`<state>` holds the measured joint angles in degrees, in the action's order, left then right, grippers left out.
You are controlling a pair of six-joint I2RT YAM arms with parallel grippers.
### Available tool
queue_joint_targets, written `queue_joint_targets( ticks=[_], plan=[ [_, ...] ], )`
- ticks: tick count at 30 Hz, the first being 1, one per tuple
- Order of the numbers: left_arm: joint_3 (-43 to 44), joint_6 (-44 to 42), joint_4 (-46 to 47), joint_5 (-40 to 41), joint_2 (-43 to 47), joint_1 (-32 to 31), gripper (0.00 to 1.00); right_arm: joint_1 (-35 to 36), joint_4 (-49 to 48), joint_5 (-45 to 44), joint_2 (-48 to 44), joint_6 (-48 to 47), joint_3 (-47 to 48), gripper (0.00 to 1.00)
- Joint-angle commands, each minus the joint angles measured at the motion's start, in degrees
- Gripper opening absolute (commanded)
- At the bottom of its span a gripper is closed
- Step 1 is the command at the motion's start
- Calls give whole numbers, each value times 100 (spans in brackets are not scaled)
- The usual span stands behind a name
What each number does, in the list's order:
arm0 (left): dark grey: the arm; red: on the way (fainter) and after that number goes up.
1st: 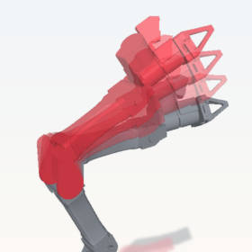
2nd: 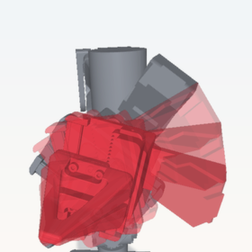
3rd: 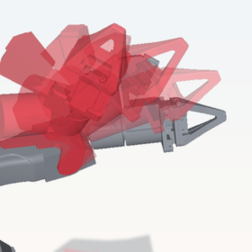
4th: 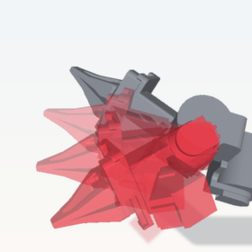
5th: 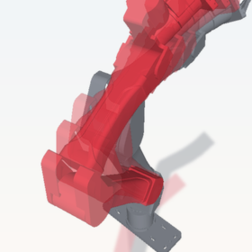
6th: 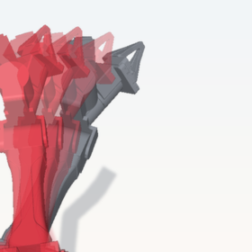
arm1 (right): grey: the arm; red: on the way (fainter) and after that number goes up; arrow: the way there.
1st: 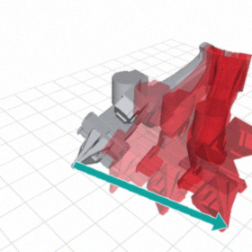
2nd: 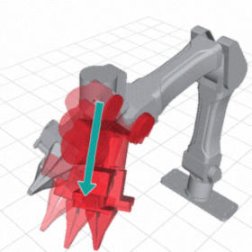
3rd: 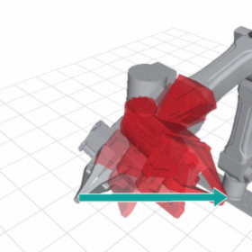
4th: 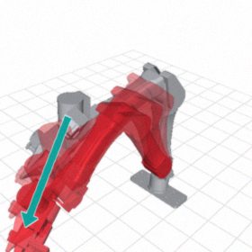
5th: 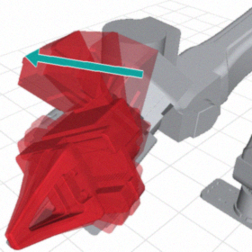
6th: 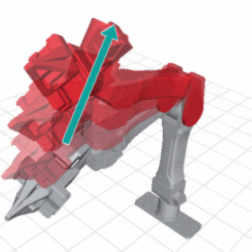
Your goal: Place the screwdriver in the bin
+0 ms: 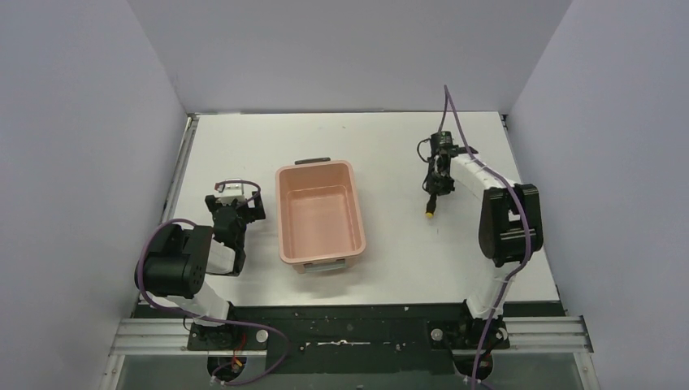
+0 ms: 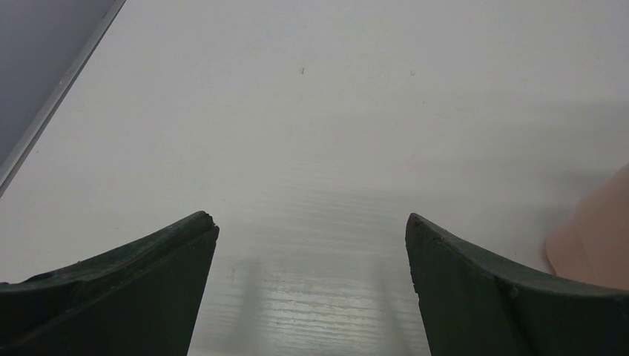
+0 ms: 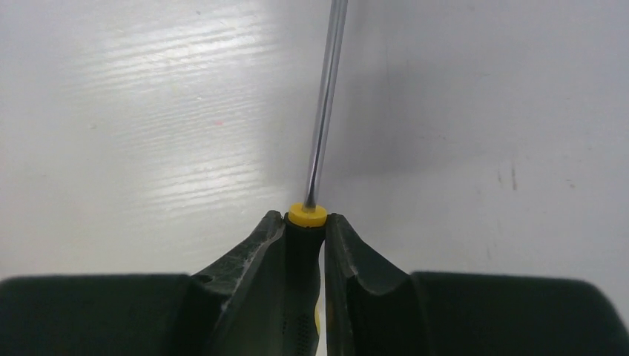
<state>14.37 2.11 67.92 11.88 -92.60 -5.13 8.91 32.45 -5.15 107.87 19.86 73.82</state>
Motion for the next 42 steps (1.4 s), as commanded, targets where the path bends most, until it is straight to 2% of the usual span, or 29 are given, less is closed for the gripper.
queue_joint_targets(
  ticks=[1,6,10,13,17,21,24,28,32,35,39,42],
  plan=[
    [13,-58,151,-72,35,35,97,197,1082,-111,-1037,-227,1188,0],
    [13,-55,147,-72,37,34,97,838,1681,137,-1458,52,2223,0],
    [13,-56,143,-74,36,29,97,2183,1363,86,-1563,385,2837,0],
    [13,-63,145,-76,38,36,97,3325,1033,-368,-1311,447,3263,0],
    [13,-61,147,-72,39,29,97,4189,1149,-697,-632,546,3640,0],
    [13,-56,148,-73,40,29,97,4631,1417,-923,-34,608,3471,0],
    [13,-57,147,-74,39,31,97,4811,1303,-900,220,710,2978,0],
    [13,-61,149,-67,40,29,97,4862,910,-681,515,794,2366,0],
    [13,-58,146,-74,39,30,97,4858,721,-839,810,818,2119,0],
    [13,-61,143,-72,40,30,97,4851,556,-871,950,827,1963,14],
    [13,-53,144,-72,36,34,97,4849,655,-973,987,853,1980,48],
    [13,-56,147,-72,36,29,97,4849,765,-1070,841,839,2135,58]
  ],
)
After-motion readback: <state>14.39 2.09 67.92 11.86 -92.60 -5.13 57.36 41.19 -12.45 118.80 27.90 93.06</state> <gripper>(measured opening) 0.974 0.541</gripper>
